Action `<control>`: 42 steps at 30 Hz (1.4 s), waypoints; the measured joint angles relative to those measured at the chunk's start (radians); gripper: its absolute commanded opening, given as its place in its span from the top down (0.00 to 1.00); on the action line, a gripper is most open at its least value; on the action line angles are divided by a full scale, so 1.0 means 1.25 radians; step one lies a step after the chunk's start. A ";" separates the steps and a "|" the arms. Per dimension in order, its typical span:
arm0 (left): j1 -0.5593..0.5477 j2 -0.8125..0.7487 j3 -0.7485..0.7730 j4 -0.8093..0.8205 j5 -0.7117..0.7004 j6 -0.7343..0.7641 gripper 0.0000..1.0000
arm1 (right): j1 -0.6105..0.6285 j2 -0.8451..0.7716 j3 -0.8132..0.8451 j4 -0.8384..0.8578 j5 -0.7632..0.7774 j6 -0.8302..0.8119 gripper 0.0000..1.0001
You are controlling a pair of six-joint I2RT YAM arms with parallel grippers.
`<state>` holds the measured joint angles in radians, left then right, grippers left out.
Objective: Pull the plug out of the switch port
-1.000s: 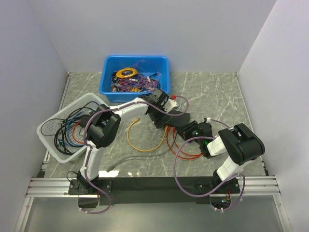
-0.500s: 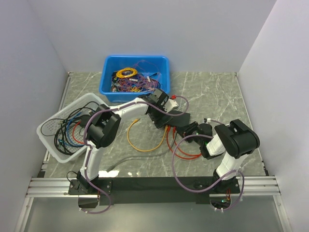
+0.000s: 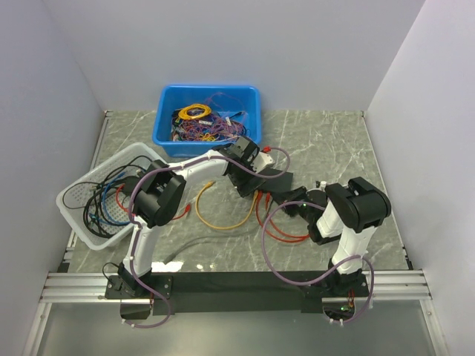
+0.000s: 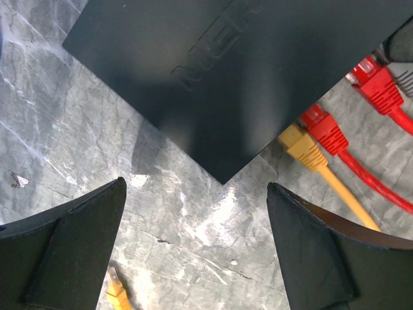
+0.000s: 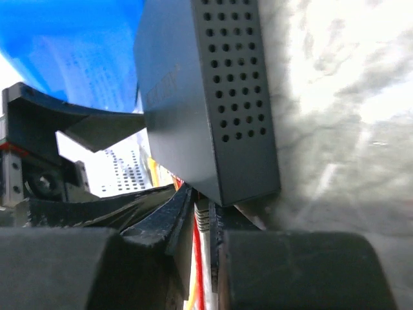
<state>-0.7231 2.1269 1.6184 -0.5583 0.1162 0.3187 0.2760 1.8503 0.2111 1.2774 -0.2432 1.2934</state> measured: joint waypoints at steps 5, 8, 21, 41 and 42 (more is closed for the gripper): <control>0.000 0.000 0.000 -0.001 0.000 0.000 0.03 | -0.005 0.003 0.000 -0.006 -0.002 -0.004 0.87; 0.000 0.000 0.001 -0.003 0.004 0.000 0.02 | -0.005 -0.007 0.001 -0.019 -0.002 -0.013 0.97; -0.078 -0.032 0.031 0.000 0.031 0.102 0.01 | -0.008 -0.135 0.009 -0.205 -0.013 -0.105 1.00; -0.107 0.059 0.095 0.067 -0.064 0.140 0.01 | -0.058 -0.136 0.046 -0.319 -0.234 -0.234 1.00; -0.107 0.066 0.095 0.070 -0.063 0.134 0.01 | -0.060 -0.134 0.045 -0.317 -0.249 -0.238 1.00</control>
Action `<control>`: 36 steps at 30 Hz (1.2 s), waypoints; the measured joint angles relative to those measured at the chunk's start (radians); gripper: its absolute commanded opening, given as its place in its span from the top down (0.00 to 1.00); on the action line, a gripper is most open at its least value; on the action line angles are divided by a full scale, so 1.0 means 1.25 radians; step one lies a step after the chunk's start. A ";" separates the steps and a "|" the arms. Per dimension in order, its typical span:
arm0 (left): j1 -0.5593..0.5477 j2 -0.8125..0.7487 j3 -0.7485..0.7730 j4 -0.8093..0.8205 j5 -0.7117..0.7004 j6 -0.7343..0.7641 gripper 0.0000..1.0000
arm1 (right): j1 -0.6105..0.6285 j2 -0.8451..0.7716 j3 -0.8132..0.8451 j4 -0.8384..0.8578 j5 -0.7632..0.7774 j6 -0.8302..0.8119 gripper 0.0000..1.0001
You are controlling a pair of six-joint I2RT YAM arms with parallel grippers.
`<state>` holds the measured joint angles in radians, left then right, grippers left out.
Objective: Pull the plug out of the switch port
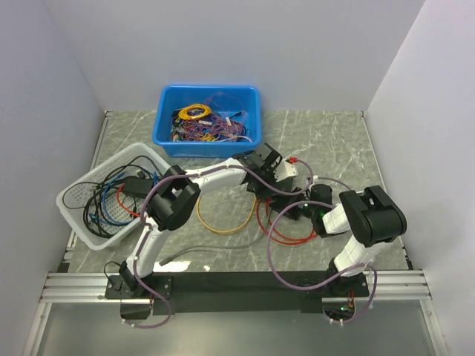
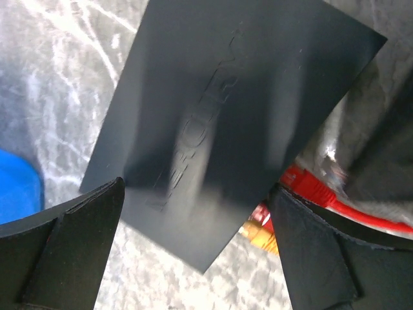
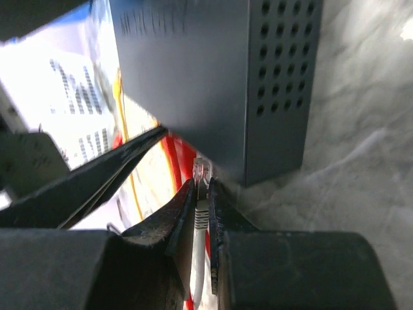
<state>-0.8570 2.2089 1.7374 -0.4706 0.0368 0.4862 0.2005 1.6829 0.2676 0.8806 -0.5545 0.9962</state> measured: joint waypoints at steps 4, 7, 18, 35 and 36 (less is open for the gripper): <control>-0.001 0.007 0.000 0.005 -0.003 -0.004 0.01 | -0.014 -0.016 -0.024 0.004 -0.022 -0.010 1.00; -0.002 0.006 0.001 0.004 -0.003 -0.004 0.01 | -0.020 -0.092 -0.045 -0.059 0.004 -0.031 1.00; 0.003 -0.095 0.016 -0.111 0.045 -0.030 0.01 | -0.020 -0.699 0.072 -0.524 0.286 -0.221 1.00; -0.032 -0.248 0.219 -0.225 0.475 -0.109 0.01 | -0.019 -0.845 0.572 -0.790 0.463 -0.409 1.00; -0.040 -0.240 0.223 -0.225 0.491 -0.114 0.01 | -0.019 -0.844 0.585 -0.789 0.465 -0.410 1.00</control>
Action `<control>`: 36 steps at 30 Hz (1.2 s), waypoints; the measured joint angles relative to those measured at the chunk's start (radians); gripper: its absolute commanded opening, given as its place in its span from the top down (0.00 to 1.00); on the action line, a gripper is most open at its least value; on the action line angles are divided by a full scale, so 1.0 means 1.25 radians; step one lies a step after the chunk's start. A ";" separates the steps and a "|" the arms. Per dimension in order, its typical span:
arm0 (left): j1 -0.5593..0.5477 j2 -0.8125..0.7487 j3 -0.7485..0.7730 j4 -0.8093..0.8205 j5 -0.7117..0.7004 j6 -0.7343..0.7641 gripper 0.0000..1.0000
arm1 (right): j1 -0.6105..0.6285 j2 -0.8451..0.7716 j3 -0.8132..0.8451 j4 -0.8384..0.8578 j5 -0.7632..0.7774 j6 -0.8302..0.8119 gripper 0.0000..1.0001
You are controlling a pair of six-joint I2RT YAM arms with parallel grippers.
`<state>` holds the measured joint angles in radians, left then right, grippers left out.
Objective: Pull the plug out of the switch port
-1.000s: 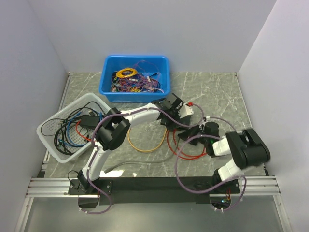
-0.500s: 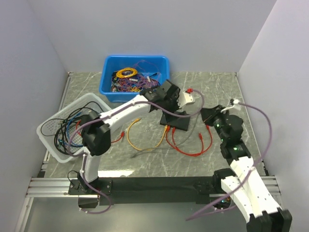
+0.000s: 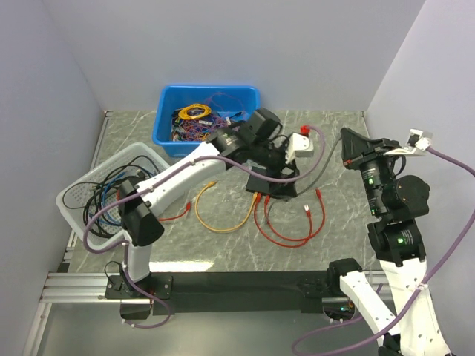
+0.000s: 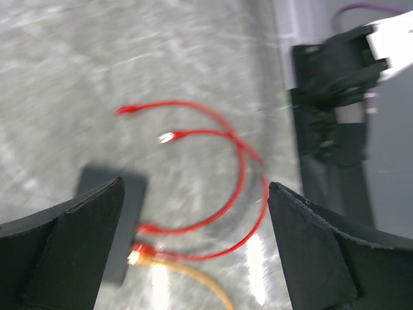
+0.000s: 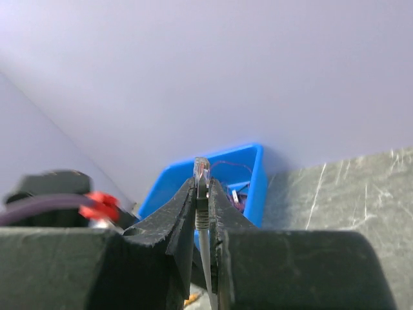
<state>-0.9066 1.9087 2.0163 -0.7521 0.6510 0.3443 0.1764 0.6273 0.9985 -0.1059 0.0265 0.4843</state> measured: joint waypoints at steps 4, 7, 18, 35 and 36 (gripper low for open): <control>-0.032 0.046 0.030 0.009 0.050 -0.028 0.01 | 0.000 0.004 0.023 -0.002 0.006 -0.003 1.00; -0.041 0.075 0.048 0.008 0.077 -0.038 0.01 | 0.000 0.006 0.029 -0.007 0.010 -0.005 1.00; -0.053 0.082 0.081 -0.004 0.009 -0.062 1.00 | 0.000 -0.003 0.041 -0.006 0.032 -0.009 1.00; 0.207 -0.269 0.159 -0.201 -0.452 0.027 1.00 | 0.000 -0.030 -0.037 0.007 -0.059 -0.009 0.14; 0.250 -0.310 0.138 -0.220 -0.476 0.038 1.00 | 0.000 -0.029 -0.048 0.007 -0.063 -0.009 0.14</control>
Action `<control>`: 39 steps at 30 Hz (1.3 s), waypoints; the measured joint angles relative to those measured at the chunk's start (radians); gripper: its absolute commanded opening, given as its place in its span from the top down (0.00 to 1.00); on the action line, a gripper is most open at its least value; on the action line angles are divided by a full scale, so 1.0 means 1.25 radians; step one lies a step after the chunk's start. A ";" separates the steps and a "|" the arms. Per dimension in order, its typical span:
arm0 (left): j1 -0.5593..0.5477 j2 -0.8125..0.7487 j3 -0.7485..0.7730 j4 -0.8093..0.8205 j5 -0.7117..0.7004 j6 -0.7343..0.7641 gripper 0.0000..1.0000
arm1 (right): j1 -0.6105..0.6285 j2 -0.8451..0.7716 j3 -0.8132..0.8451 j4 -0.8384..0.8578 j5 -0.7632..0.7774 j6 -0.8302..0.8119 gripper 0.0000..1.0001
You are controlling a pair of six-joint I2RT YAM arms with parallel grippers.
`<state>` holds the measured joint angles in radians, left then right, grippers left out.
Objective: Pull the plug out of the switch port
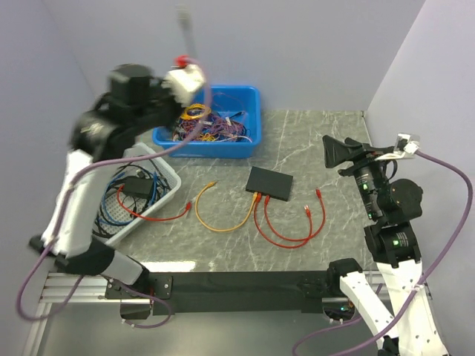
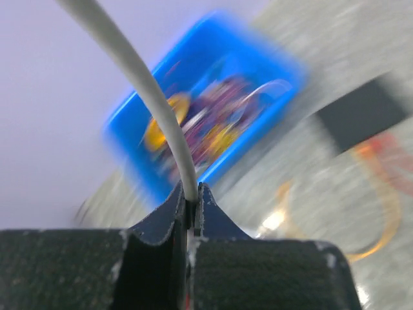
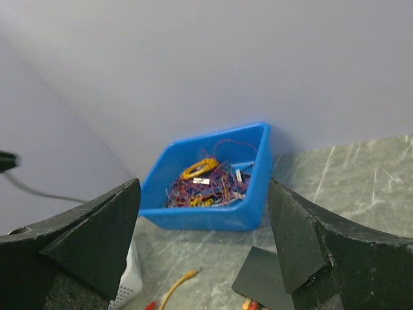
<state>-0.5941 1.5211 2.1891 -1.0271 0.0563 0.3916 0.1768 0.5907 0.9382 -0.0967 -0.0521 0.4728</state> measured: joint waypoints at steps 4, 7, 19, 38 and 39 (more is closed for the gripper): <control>0.187 -0.140 -0.152 -0.062 -0.045 0.047 1.00 | 0.000 0.013 -0.022 0.000 -0.010 0.001 0.14; 0.322 -0.200 -0.306 -0.116 -0.059 0.083 1.00 | 0.000 0.032 -0.035 0.005 -0.024 0.002 0.14; 0.641 -0.147 -0.883 0.085 -0.038 0.223 1.00 | 0.000 0.060 -0.119 0.021 -0.082 0.033 0.14; 0.669 -0.022 -0.719 0.141 0.053 0.180 0.01 | 0.000 0.067 -0.206 -0.001 -0.122 0.069 0.14; 0.669 -0.031 -0.694 0.141 0.067 0.173 0.01 | 0.000 0.067 -0.222 -0.002 -0.122 0.075 0.14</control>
<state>0.2420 1.4822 1.3220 -0.8513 0.1402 0.6083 0.1772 0.6739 0.6613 -0.0990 -0.2043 0.5667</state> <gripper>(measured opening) 0.993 0.863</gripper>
